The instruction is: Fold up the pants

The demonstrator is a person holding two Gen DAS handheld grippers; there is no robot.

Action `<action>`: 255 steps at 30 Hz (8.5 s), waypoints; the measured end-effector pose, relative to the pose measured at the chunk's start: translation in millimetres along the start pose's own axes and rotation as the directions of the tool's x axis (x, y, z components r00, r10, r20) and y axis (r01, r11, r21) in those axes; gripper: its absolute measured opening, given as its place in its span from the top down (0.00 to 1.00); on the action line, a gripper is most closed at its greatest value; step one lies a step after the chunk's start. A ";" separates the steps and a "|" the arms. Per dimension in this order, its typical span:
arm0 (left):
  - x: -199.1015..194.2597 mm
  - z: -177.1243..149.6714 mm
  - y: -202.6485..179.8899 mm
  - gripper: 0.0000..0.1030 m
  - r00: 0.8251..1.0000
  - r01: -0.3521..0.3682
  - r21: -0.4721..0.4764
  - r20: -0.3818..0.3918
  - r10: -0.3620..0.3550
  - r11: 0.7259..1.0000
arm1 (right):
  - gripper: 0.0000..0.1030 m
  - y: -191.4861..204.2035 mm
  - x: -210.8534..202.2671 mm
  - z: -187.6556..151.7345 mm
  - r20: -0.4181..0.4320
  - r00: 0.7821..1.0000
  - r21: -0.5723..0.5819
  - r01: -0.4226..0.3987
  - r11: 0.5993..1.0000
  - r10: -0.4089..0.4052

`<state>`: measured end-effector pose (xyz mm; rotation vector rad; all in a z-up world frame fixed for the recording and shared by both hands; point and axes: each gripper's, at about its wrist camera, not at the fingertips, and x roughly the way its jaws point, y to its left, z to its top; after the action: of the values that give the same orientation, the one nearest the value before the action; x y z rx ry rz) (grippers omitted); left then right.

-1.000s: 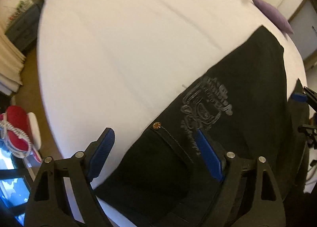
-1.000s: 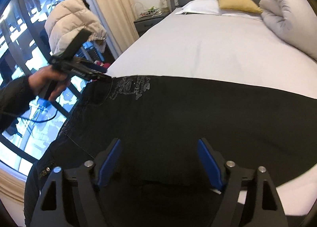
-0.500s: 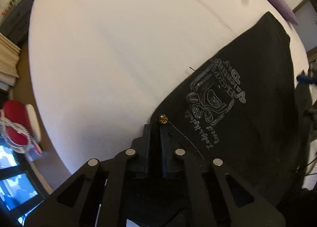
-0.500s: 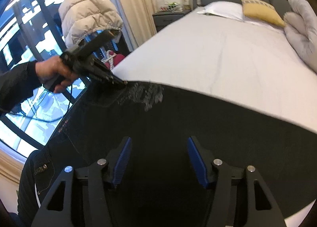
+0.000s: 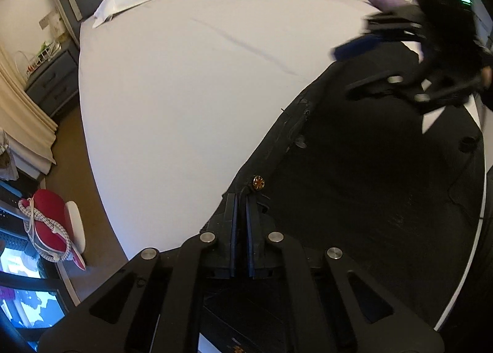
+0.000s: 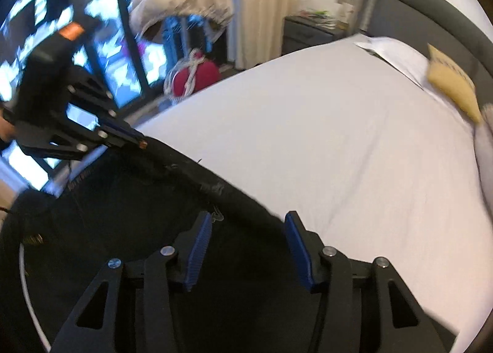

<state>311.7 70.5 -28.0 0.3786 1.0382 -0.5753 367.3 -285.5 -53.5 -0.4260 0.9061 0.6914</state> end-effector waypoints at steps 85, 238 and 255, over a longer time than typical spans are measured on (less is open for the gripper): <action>-89.6 -236.4 -240.4 0.97 0.980 0.085 0.441 -0.199 0.005 0.894 | 0.94 295.0 -65.0 -211.4 -0.068 0.936 -0.893 0.098 0.439 -0.346; -19.2 -188.4 -209.1 0.79 0.950 0.268 -0.411 -0.039 -0.310 0.871 | 0.75 -18.4 -257.1 -579.4 0.142 0.753 0.817 -0.456 -0.353 -0.643; -24.0 -197.6 -206.3 0.79 0.950 0.277 -0.423 -0.015 -0.312 0.863 | 0.56 25.7 -182.6 -469.3 0.469 0.827 0.823 -0.537 -0.188 -0.310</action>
<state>39.5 22.2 -103.9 -0.1418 1.2781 -0.5943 4.5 -617.3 -165.3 1.4304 0.6330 -0.0056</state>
